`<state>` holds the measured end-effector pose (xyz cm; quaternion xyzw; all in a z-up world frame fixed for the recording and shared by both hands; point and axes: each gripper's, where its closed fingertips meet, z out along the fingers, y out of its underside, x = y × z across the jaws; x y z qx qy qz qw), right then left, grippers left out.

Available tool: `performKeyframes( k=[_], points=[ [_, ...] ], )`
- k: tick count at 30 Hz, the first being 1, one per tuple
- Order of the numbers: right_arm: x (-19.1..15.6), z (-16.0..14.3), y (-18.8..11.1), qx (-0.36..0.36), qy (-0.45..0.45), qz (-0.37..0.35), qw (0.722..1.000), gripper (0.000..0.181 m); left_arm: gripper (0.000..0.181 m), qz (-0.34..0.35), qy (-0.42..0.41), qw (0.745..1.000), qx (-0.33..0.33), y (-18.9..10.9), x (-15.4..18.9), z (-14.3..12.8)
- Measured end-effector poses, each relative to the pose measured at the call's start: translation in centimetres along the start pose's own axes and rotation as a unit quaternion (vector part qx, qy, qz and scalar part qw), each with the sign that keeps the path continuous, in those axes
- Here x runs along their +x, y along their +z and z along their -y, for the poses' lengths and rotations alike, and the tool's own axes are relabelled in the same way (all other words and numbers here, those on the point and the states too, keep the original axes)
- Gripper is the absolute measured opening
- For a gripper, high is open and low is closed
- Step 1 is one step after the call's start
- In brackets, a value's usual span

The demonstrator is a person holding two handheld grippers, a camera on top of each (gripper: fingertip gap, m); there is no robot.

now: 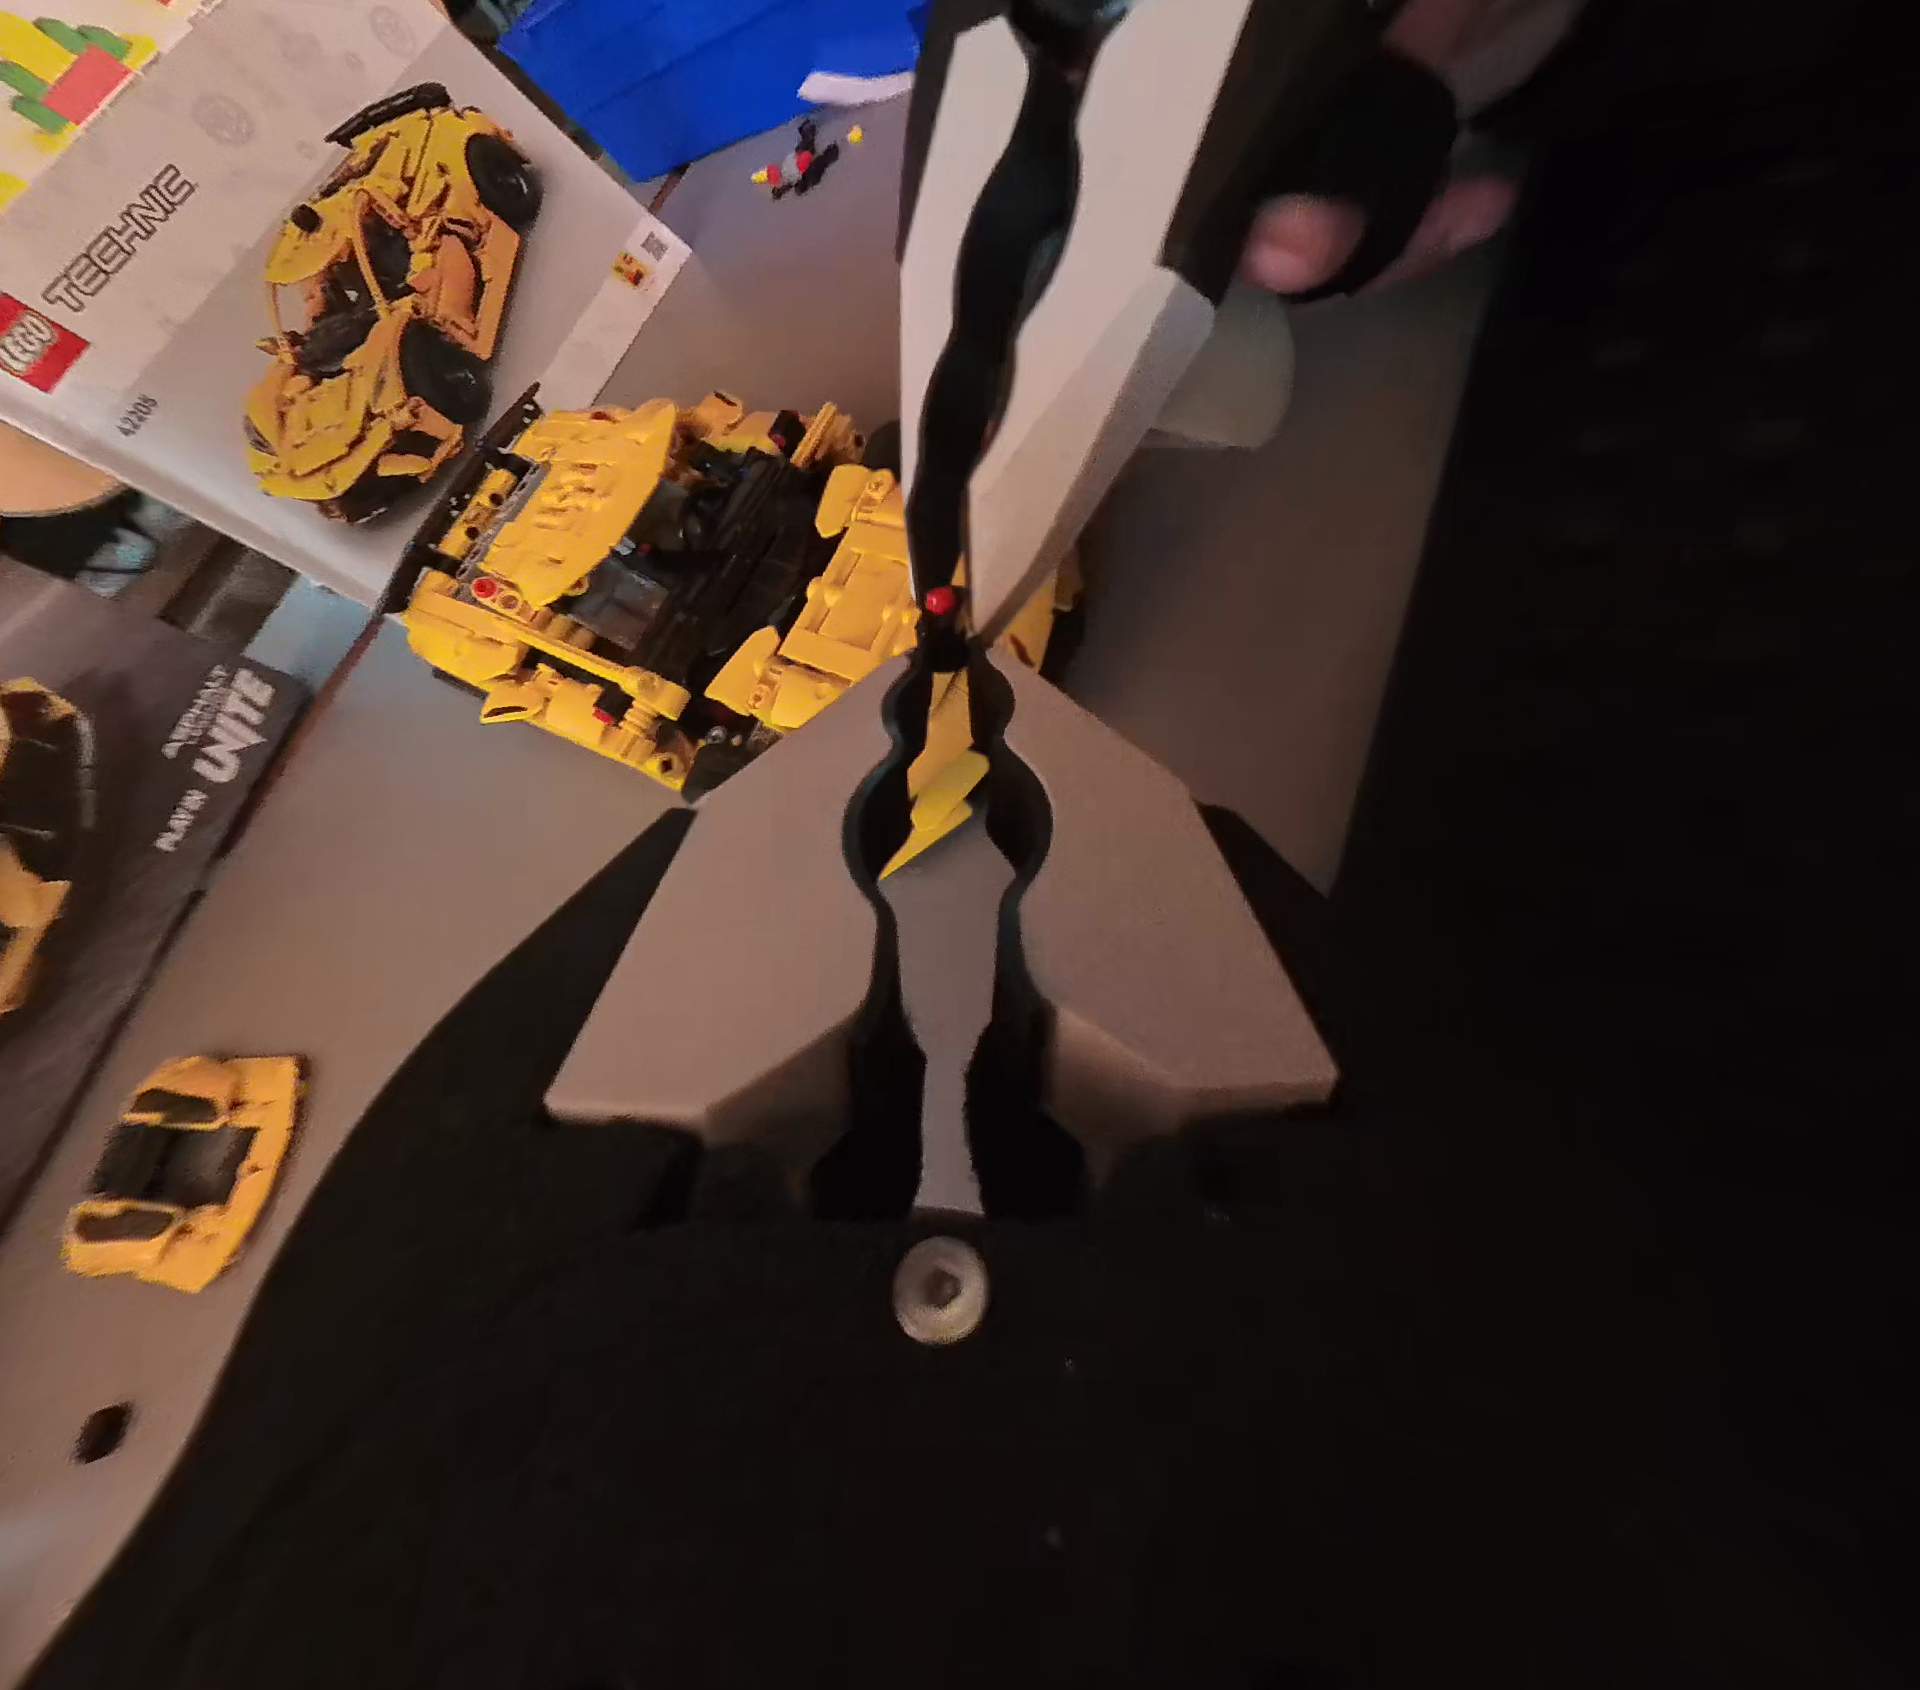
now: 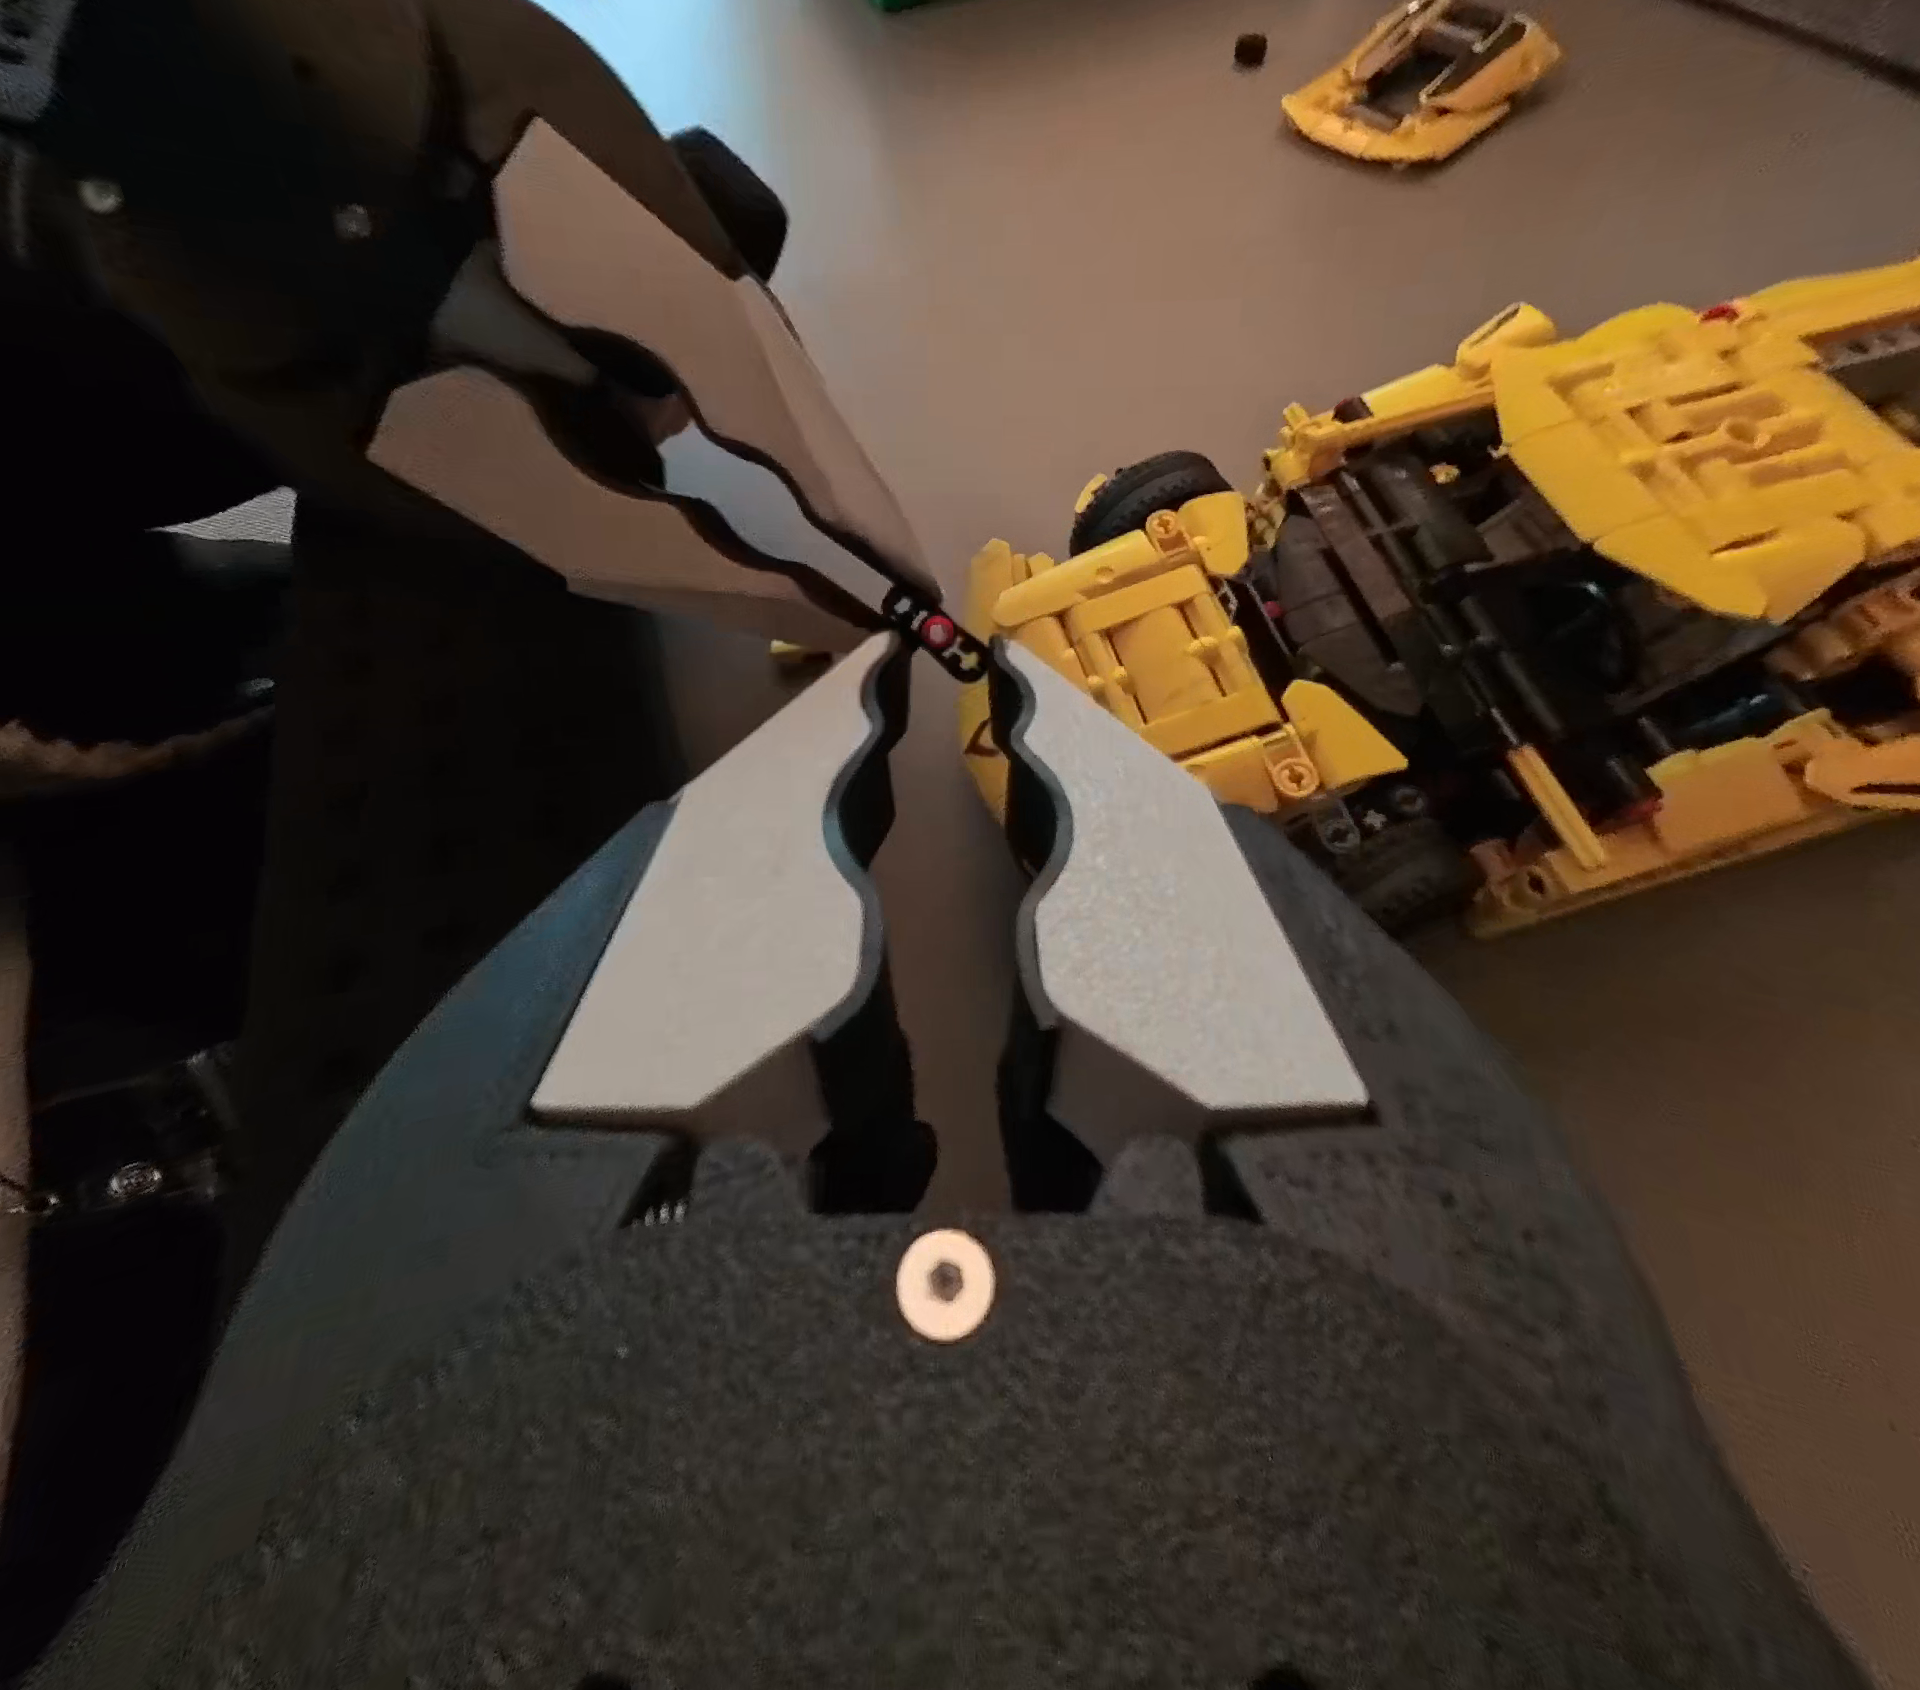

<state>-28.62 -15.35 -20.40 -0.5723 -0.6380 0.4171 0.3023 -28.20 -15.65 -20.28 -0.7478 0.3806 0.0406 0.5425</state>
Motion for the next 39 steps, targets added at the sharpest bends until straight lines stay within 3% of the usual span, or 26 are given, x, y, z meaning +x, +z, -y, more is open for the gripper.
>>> performKeyframes(
  k=[12,16,21,26,32,39],
  points=[
    [-0.1,0.2,-0.5,0.012,-0.028,-0.003,1.0,0.014,0.006,0.043,0.081,0.996,-0.001,-0.1,0.1,0.5],
    [-0.1,0.2,-0.5,0.011,0.02,0.021,1.0,0.014,0.006,0.078,0.145,0.986,-0.017,0.0,0.1,0.6],
    [-0.3,0.3,-0.4,0.006,0.169,0.085,0.982,0.006,0.006,0.145,0.235,0.96,-0.048,0.1,-0.5,0.5],
    [-0.5,0.9,-0.7,0.021,0.253,0.134,0.958,0.006,0.006,0.162,0.241,0.956,-0.038,-0.2,-0.7,1.0],
    [-0.7,1.5,-0.7,0.041,0.258,0.14,0.955,0.013,0.006,0.174,0.244,0.953,-0.039,-0.3,-1.0,1.1],
    [-0.5,0.8,-0.4,0.022,0.26,0.132,0.956,0.006,0.006,0.171,0.258,0.95,-0.051,-0.2,-0.6,0.7]
  ],
)
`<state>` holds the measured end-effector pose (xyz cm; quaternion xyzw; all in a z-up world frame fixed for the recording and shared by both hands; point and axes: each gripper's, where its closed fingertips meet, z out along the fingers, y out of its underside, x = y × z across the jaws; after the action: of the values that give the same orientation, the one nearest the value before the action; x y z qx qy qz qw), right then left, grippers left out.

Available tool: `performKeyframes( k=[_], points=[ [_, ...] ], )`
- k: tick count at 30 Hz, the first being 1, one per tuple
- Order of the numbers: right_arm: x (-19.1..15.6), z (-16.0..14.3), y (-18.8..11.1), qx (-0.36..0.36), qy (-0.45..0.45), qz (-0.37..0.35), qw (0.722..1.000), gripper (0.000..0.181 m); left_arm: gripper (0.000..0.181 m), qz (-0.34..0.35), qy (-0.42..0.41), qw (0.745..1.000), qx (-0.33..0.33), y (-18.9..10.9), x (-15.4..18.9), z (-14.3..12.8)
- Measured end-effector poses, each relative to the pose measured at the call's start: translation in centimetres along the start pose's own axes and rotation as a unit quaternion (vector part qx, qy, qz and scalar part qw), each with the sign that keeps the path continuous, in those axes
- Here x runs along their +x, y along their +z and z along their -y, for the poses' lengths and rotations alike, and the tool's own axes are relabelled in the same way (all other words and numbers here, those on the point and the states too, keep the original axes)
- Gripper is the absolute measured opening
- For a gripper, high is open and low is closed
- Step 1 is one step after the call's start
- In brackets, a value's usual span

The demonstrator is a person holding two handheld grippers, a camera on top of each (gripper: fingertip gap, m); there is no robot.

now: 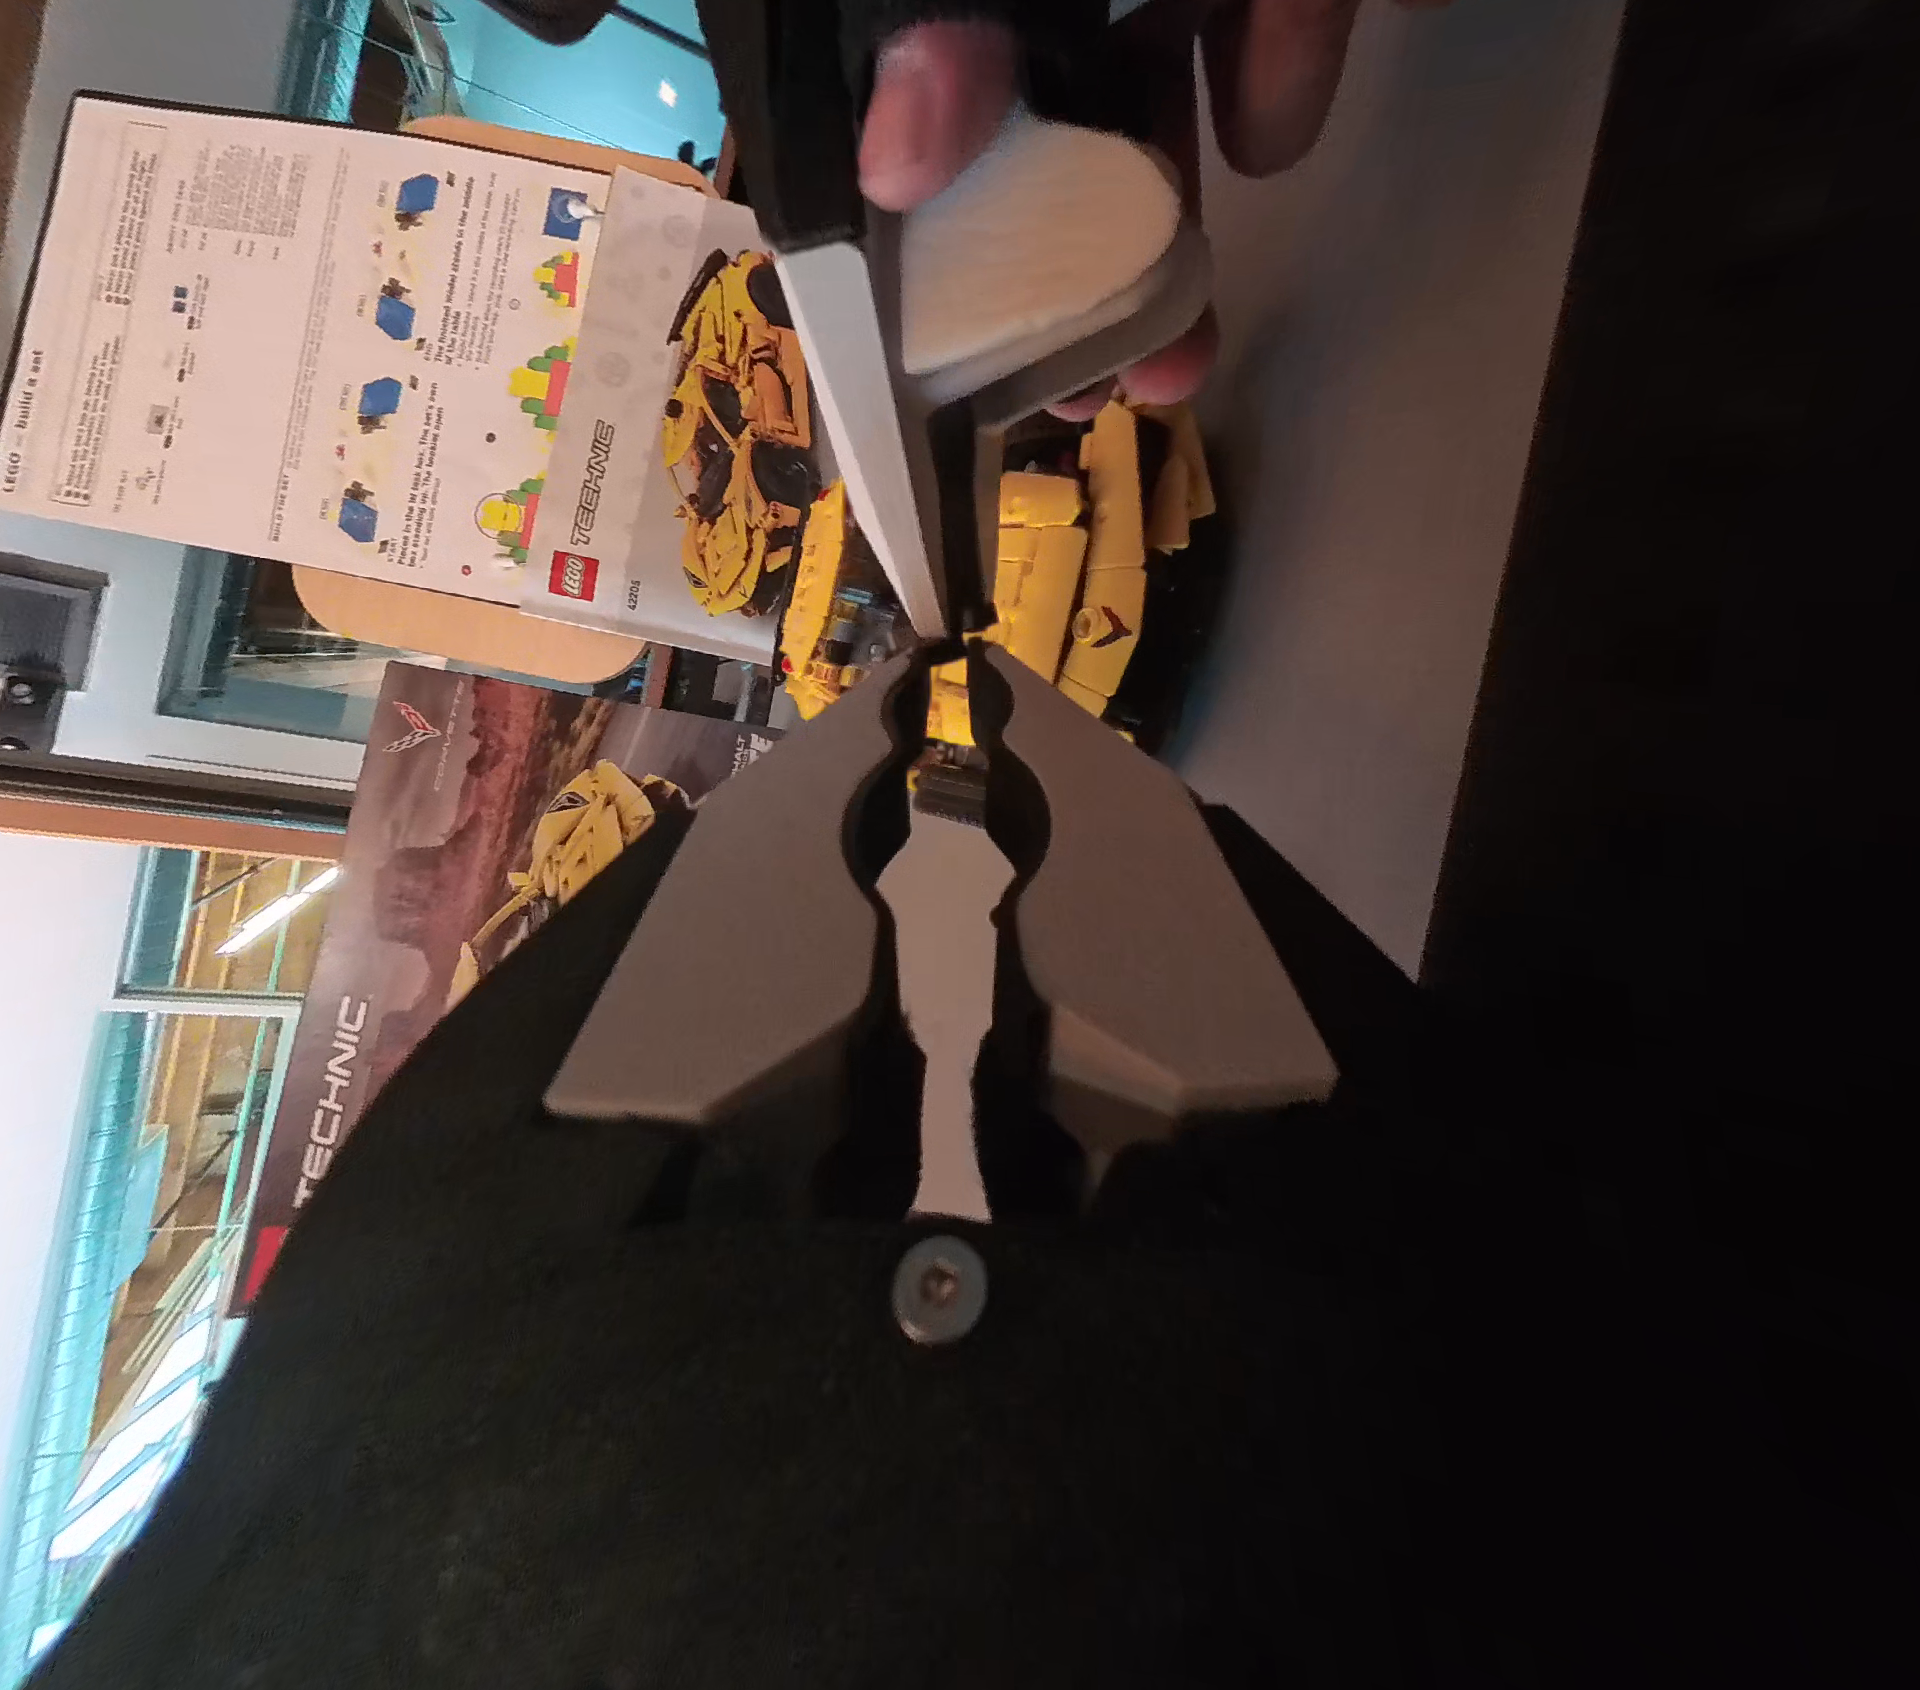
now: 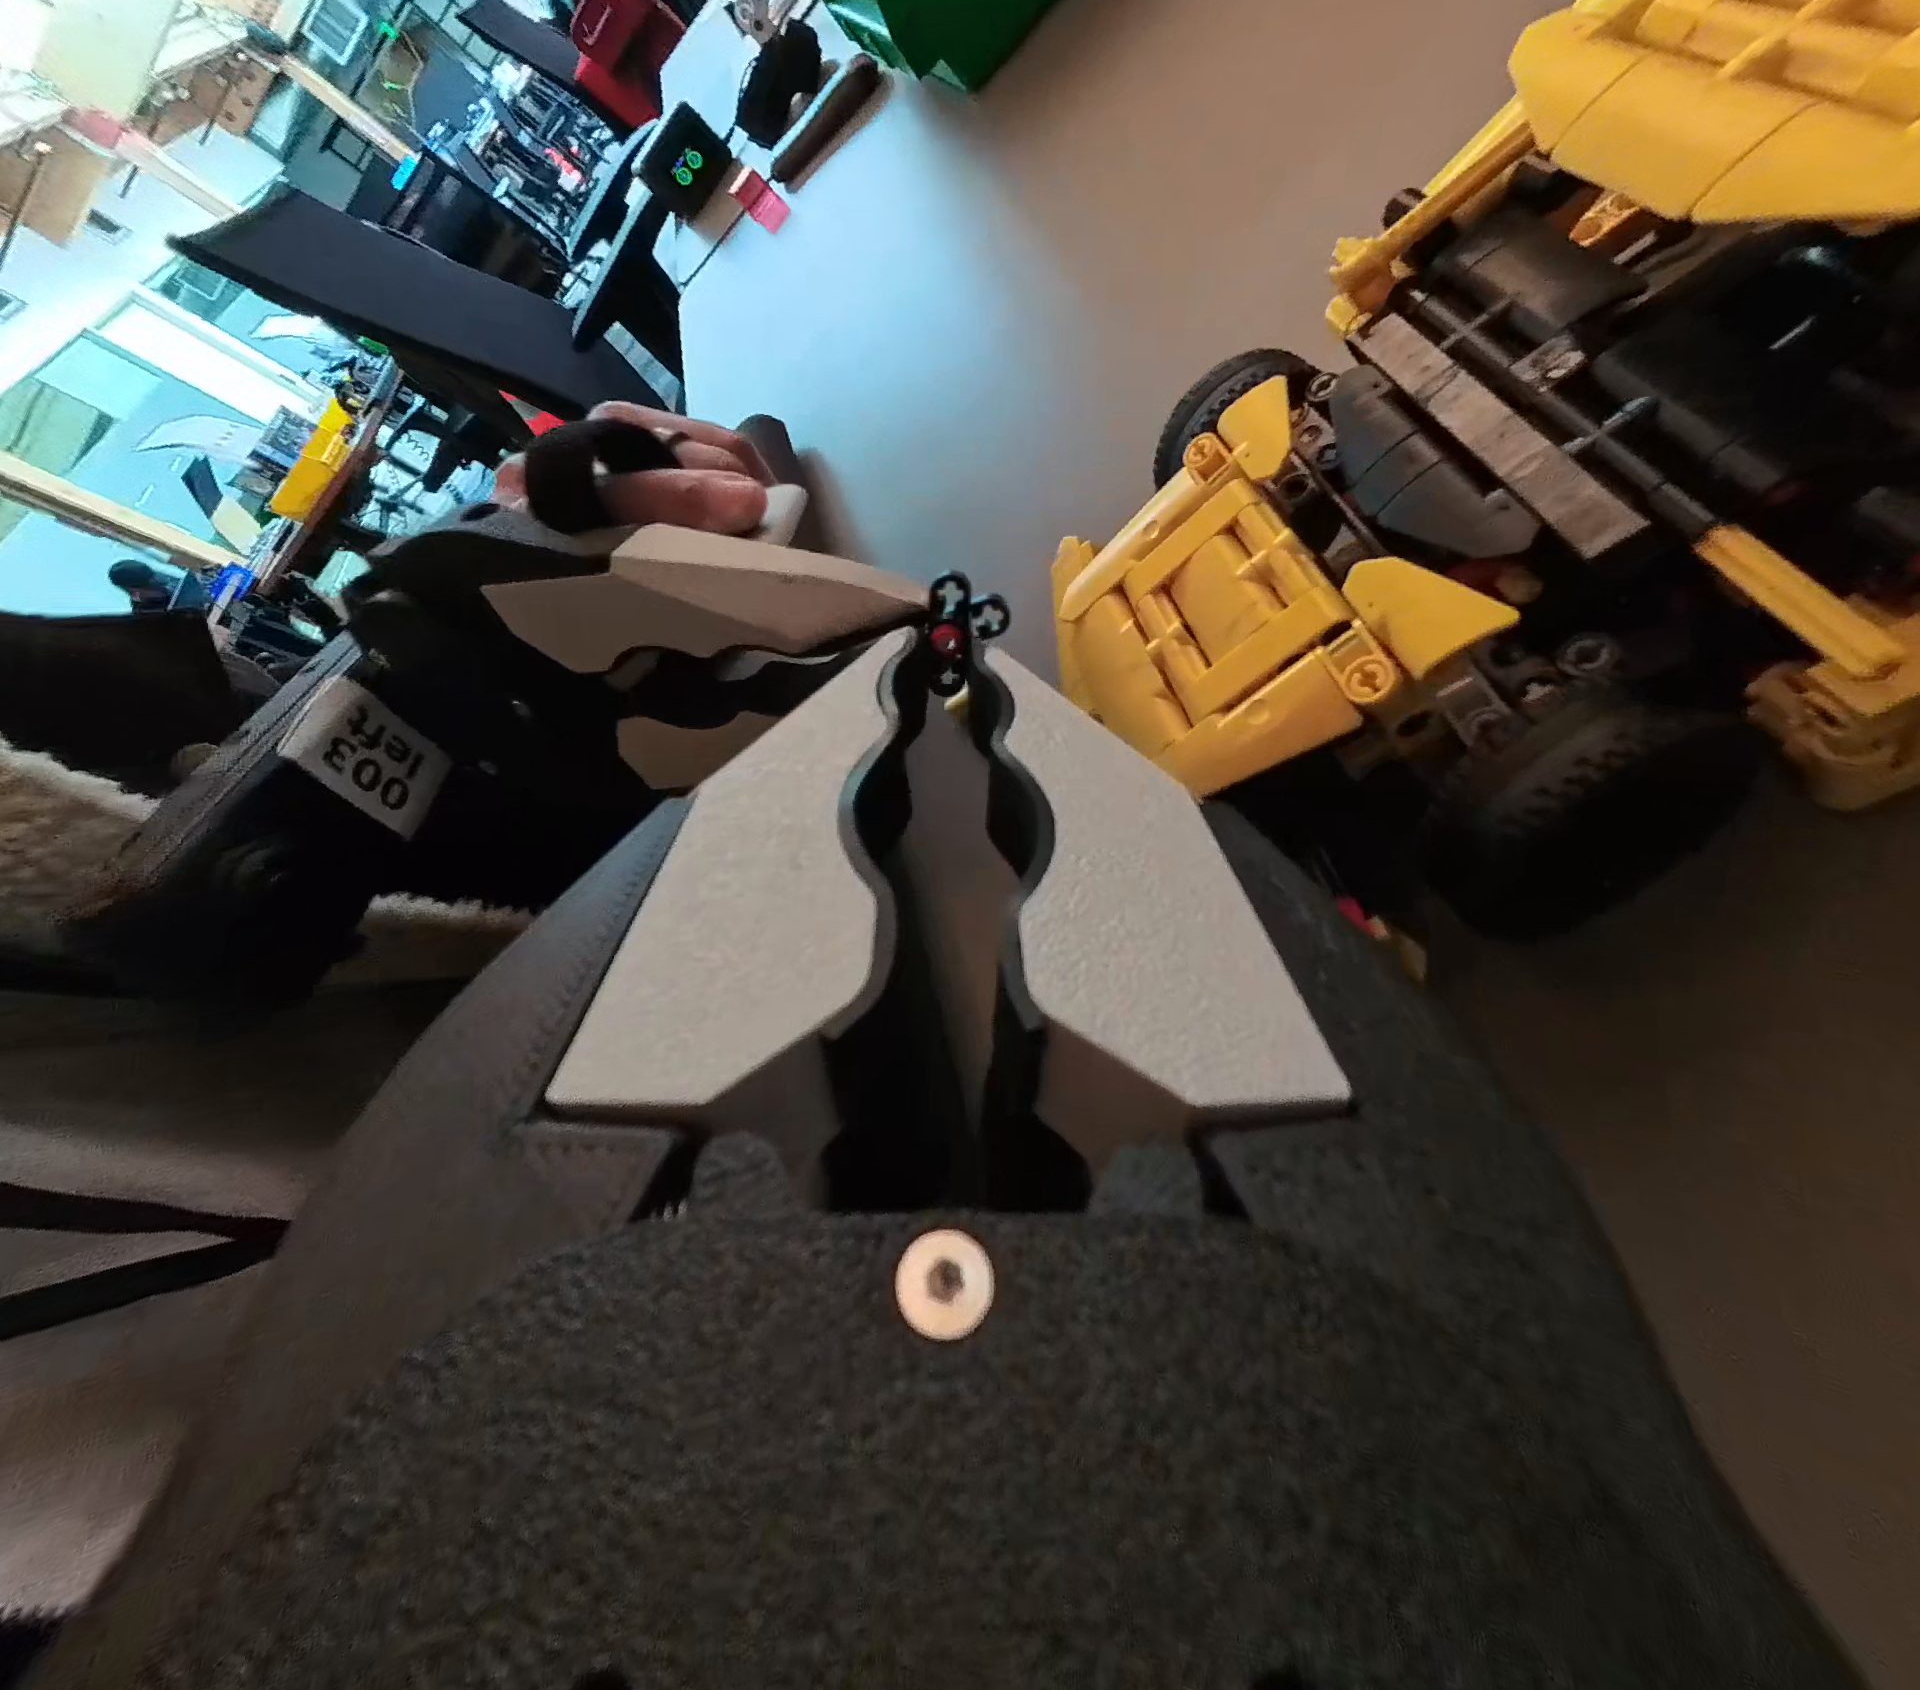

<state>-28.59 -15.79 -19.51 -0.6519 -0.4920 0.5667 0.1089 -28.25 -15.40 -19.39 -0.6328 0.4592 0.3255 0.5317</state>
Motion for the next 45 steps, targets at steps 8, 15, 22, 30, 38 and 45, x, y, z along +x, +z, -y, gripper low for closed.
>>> performKeyframes(
  k=[8,15,22,30,38,45],
  points=[
    [0.5,1.5,-2.1,0.042,0.017,0.018,0.999,0.006,0.006,-0.014,-0.11,0.994,-0.012,-0.1,-1.6,-1.7],
    [-1.6,2.5,-2.8,0.068,0.041,0.102,0.992,0.006,0.006,-0.204,-0.25,0.943,0.079,-0.9,2.3,1.3],
    [-1.0,1.5,-1.8,0.04,0.036,0.083,0.995,0.006,0.007,-0.285,-0.293,0.913,0.001,0.2,5.0,-0.9],
    [-0.3,0.4,-1.2,0.009,0.056,0.072,0.996,0.006,0.041,-0.206,-0.261,0.942,0.048,0.1,2.7,0.4],
    [-2.9,-0.3,-1.0,-0.022,0.102,0.165,0.981,0.006,0.04,-0.116,-0.268,0.948,0.127,-1.2,-0.9,2.0],
    [-4.6,-0.2,-1.5,-0.032,0.156,0.241,0.957,0.006,0.023,-0.123,-0.266,0.941,0.171,-2.2,-1.1,3.2]
  ],
)
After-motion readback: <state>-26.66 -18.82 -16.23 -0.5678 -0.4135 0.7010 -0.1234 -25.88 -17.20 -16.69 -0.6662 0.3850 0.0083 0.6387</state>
